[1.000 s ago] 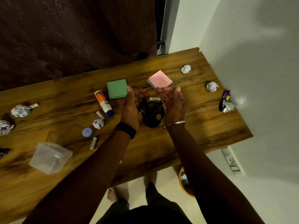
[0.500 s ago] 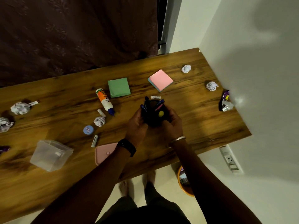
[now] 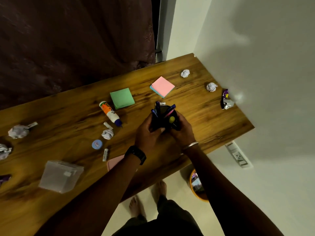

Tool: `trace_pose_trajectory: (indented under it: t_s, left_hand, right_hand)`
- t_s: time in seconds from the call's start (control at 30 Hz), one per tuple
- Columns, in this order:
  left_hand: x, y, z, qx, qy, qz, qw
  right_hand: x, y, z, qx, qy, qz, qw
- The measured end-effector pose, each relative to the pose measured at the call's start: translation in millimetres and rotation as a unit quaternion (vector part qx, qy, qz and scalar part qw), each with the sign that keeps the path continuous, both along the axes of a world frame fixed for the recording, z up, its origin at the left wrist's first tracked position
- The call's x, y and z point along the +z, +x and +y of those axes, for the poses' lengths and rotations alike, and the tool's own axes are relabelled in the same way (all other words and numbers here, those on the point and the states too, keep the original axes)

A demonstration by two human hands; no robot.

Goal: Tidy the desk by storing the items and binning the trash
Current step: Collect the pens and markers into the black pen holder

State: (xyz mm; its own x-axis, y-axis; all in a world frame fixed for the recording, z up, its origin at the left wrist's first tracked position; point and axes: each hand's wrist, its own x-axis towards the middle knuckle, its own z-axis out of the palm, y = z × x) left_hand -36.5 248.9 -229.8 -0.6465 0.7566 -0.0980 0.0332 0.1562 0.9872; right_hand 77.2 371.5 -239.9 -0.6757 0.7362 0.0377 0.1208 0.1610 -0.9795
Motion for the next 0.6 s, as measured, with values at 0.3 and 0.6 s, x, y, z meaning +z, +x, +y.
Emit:
trace_pose_trajectory:
  t_s: [0.3, 0.6]
  left_hand:
    - [33, -17, 56, -0.017, 0.055, 0.006, 0.998]
    - [53, -56, 193, -0.029, 0.077, 0.036, 0.996]
  right_hand:
    - [34, -8, 48, -0.039, -0.002, 0.034, 0.999]
    - [55, -47, 178, -0.051, 0.014, 0.028, 0.998]
